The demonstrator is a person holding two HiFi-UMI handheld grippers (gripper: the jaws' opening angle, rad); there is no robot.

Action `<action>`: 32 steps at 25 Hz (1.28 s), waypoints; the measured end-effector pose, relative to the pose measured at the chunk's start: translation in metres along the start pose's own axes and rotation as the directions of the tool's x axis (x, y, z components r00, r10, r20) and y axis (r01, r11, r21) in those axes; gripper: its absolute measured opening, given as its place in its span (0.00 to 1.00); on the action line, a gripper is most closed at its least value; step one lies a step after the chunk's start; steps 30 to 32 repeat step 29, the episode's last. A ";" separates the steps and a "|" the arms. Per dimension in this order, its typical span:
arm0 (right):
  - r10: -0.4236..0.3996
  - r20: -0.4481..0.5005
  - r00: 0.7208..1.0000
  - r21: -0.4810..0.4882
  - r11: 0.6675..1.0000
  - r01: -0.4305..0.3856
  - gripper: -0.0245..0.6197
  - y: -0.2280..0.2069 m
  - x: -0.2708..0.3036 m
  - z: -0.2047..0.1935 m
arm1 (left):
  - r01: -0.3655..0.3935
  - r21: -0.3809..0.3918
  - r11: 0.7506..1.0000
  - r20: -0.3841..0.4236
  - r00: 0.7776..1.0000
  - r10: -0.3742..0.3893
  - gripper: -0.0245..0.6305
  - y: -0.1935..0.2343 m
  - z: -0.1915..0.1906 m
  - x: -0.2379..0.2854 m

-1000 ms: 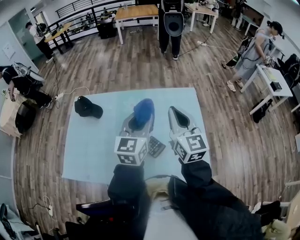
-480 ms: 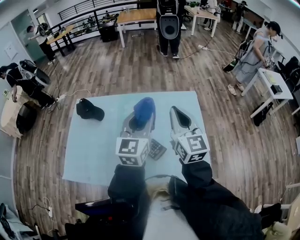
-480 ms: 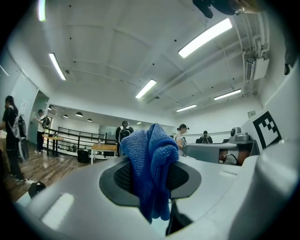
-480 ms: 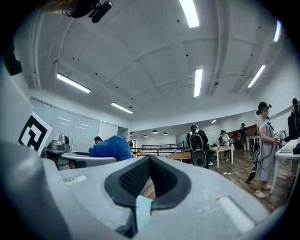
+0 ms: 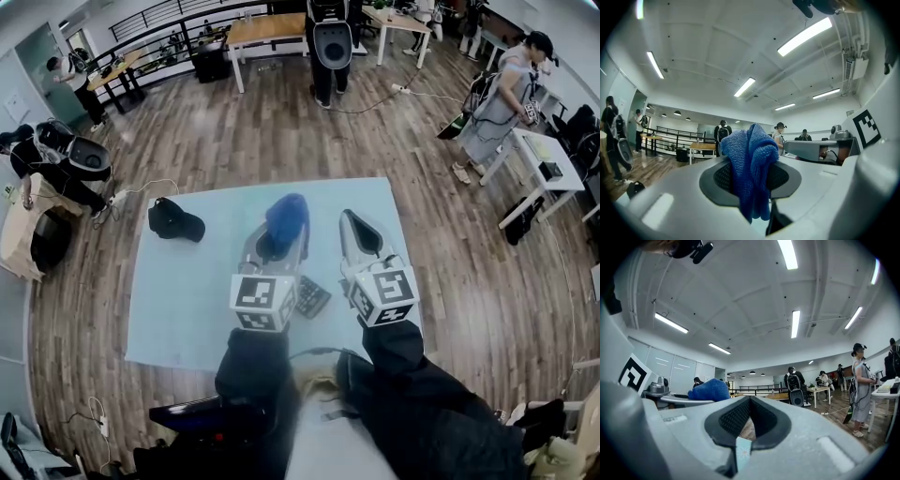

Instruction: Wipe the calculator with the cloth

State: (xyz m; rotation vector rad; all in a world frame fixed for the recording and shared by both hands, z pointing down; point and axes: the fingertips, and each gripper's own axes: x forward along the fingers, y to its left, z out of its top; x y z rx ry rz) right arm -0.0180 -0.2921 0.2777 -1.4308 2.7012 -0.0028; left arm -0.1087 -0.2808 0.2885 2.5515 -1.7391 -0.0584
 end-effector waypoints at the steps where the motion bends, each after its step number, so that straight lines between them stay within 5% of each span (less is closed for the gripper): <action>1: -0.004 0.000 1.000 0.002 1.000 0.004 0.04 -0.001 -0.001 -0.001 | -0.001 0.003 1.000 -0.002 1.000 0.001 0.23 0.000 -0.001 0.000; 32: -0.014 -0.012 1.000 0.036 0.999 0.014 0.04 -0.011 -0.007 -0.008 | 0.027 0.003 1.000 -0.044 0.999 -0.026 0.23 -0.014 -0.008 0.005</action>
